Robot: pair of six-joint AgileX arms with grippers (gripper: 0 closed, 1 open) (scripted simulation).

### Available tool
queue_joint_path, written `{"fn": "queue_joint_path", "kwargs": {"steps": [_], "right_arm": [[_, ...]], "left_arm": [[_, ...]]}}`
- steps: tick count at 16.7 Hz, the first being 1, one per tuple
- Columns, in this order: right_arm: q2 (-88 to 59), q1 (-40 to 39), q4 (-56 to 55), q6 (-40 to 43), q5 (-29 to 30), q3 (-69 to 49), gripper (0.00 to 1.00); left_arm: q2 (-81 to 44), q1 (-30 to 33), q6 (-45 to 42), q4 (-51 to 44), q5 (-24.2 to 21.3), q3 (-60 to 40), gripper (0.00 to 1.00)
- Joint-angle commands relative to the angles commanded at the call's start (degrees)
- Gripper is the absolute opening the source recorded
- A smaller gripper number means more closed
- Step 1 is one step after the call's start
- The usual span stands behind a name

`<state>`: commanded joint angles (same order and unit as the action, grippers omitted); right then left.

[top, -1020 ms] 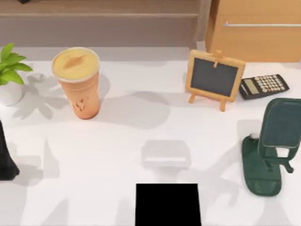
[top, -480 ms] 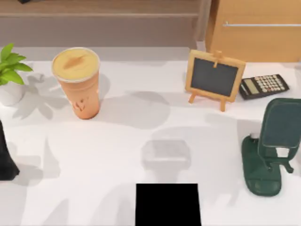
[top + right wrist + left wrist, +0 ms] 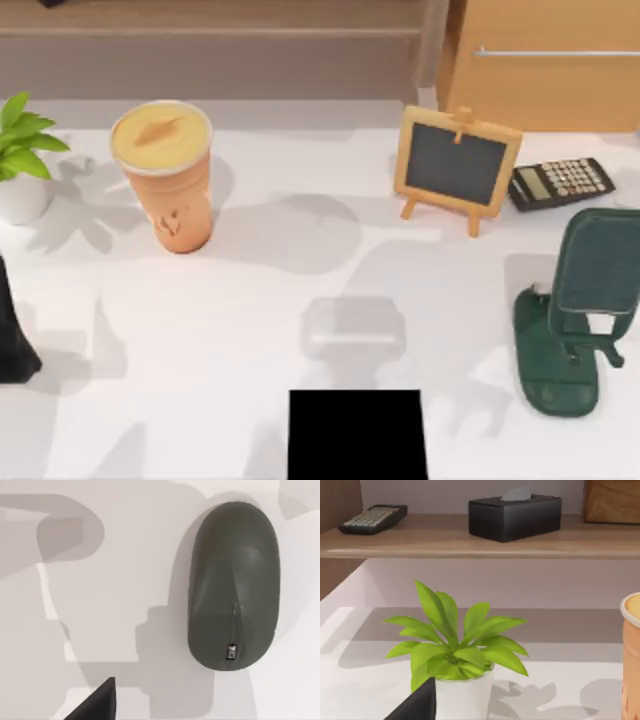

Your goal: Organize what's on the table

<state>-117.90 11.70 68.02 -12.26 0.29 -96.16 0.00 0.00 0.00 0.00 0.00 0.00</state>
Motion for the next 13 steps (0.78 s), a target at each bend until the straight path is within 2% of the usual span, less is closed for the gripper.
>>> {"fn": "queue_joint_path", "kwargs": {"steps": [7, 13], "right_arm": [[-0.7, -0.1, -0.7, -0.1, 0.0, 0.6, 1.0], [-5.0, 0.0, -14.6, -0.2, 0.0, 9.3, 1.0]], "left_arm": [[0.0, 0.0, 0.0, 0.0, 0.0, 0.0, 1.0], [0.0, 0.0, 0.0, 0.0, 0.0, 0.0, 1.0]]}}
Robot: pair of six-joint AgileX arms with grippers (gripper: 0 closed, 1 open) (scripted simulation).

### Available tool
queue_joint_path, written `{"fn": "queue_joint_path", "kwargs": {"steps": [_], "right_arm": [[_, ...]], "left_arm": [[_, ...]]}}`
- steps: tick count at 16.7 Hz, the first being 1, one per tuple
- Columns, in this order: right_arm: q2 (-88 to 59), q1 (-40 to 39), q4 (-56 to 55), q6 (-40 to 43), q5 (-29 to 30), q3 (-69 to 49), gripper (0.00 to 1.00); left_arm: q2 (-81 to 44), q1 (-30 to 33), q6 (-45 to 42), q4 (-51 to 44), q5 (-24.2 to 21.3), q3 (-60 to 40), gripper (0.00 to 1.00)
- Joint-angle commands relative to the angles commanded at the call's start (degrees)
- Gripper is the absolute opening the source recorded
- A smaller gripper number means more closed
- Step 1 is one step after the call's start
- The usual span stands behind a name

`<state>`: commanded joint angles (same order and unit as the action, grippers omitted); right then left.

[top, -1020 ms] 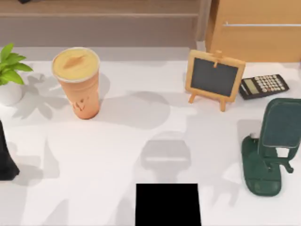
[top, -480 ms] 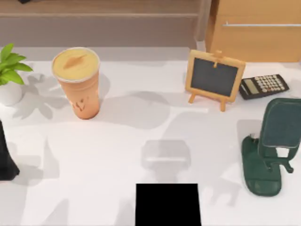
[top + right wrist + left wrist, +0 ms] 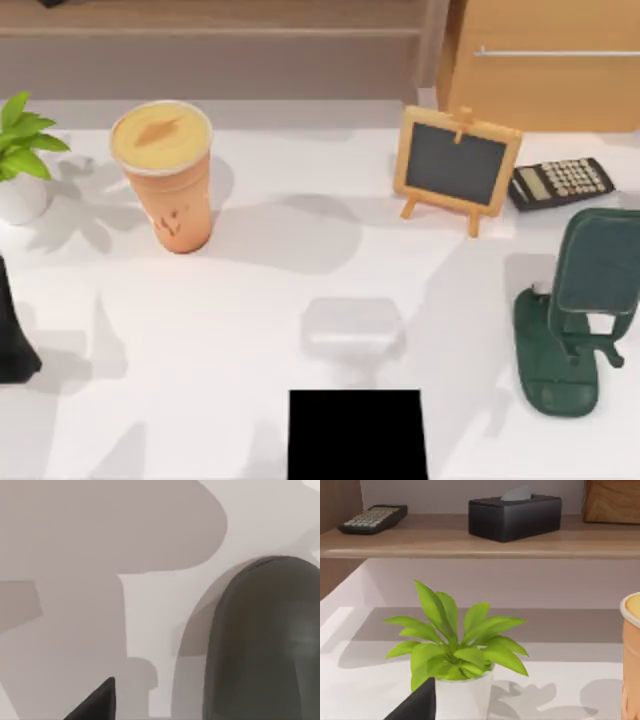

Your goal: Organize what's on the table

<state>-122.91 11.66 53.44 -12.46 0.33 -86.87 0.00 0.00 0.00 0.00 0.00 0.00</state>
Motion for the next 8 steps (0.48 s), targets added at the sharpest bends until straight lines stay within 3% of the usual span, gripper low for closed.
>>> {"fn": "queue_joint_path", "kwargs": {"steps": [6, 8], "right_arm": [[-1.4, 0.0, -3.1, 0.0, 0.0, 2.4, 1.0], [-1.4, 0.0, -3.1, 0.0, 0.0, 2.4, 0.85]], "left_arm": [[0.0, 0.0, 0.0, 0.0, 0.0, 0.0, 1.0], [0.0, 0.0, 0.0, 0.0, 0.0, 0.0, 1.0]]}}
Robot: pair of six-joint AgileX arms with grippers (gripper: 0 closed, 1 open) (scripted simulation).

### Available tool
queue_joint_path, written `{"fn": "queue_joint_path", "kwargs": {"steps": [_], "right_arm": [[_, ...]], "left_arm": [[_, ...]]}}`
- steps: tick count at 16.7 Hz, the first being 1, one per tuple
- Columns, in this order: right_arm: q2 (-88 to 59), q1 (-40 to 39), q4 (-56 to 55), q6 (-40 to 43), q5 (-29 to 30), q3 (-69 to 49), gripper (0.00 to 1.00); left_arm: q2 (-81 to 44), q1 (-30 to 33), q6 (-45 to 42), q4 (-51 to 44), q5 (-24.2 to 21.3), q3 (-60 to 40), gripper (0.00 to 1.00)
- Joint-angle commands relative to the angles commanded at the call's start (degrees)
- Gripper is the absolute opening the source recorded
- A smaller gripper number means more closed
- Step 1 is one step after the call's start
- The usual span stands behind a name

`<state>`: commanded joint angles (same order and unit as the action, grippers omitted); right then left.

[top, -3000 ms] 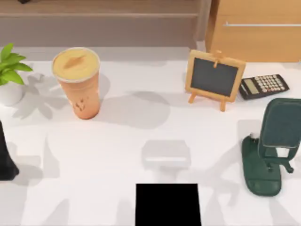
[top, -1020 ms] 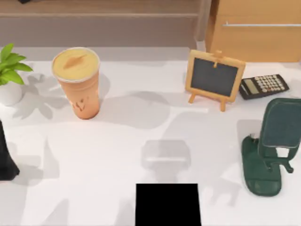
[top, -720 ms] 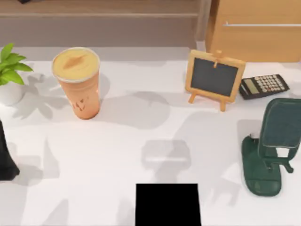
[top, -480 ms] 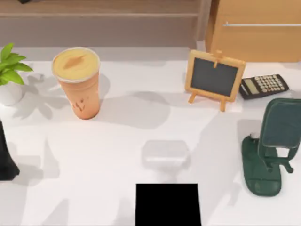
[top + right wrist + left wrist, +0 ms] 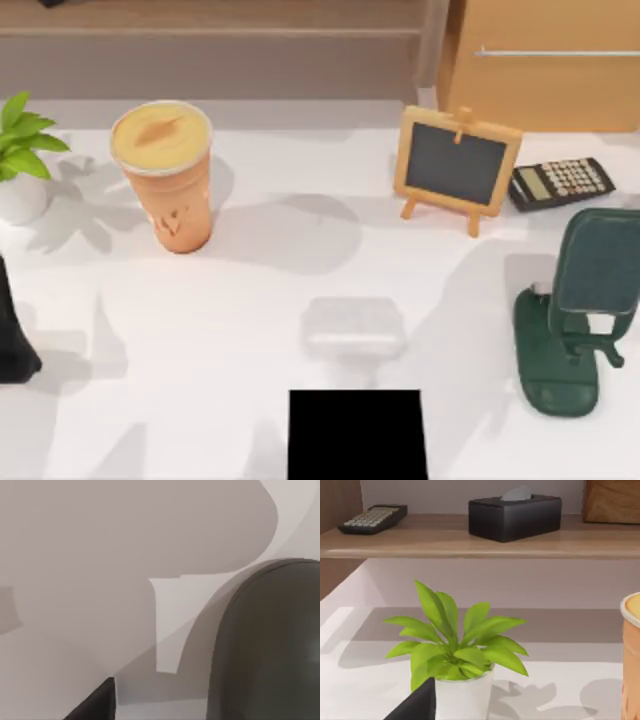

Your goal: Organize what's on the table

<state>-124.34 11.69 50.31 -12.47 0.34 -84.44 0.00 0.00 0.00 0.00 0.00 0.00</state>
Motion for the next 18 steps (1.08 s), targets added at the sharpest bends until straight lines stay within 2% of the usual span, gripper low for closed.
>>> {"fn": "queue_joint_path", "kwargs": {"steps": [11, 18], "right_arm": [[0.0, 0.0, 0.0, 0.0, 0.0, 0.0, 0.02], [0.0, 0.0, 0.0, 0.0, 0.0, 0.0, 0.0]], "left_arm": [[0.0, 0.0, 0.0, 0.0, 0.0, 0.0, 1.0], [0.0, 0.0, 0.0, 0.0, 0.0, 0.0, 1.0]]}}
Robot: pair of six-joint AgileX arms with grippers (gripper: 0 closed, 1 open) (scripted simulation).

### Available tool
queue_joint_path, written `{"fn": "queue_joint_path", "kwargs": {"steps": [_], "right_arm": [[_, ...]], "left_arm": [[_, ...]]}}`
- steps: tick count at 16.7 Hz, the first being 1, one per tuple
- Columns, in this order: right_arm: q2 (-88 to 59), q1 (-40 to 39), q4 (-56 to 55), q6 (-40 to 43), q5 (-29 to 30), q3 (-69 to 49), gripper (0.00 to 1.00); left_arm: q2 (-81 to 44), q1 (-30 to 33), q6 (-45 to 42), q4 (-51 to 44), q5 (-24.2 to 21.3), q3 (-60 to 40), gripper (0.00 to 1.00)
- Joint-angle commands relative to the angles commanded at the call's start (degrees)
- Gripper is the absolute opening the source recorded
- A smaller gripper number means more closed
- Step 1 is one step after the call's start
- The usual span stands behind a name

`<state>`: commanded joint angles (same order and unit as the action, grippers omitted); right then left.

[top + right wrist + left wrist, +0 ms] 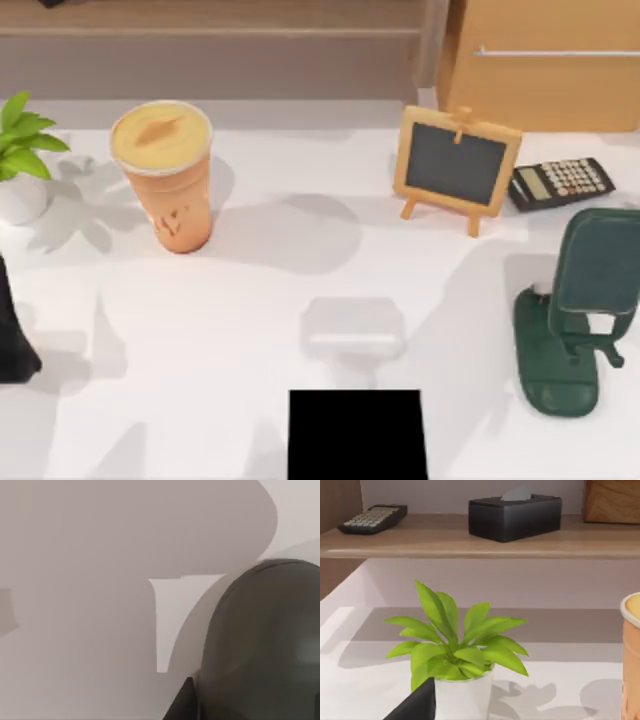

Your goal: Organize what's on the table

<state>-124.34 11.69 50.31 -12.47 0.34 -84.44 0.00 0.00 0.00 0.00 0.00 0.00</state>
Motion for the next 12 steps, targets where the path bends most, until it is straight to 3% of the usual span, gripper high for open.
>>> {"fn": "queue_joint_path", "kwargs": {"steps": [5, 12], "right_arm": [[1.5, 0.0, 2.6, -0.1, -0.1, -2.5, 0.0], [6.1, 0.0, 19.6, 0.2, -0.1, -14.0, 0.0]], "left_arm": [[0.0, 0.0, 0.0, 0.0, 0.0, 0.0, 1.0], [0.0, 0.0, 0.0, 0.0, 0.0, 0.0, 1.0]]}}
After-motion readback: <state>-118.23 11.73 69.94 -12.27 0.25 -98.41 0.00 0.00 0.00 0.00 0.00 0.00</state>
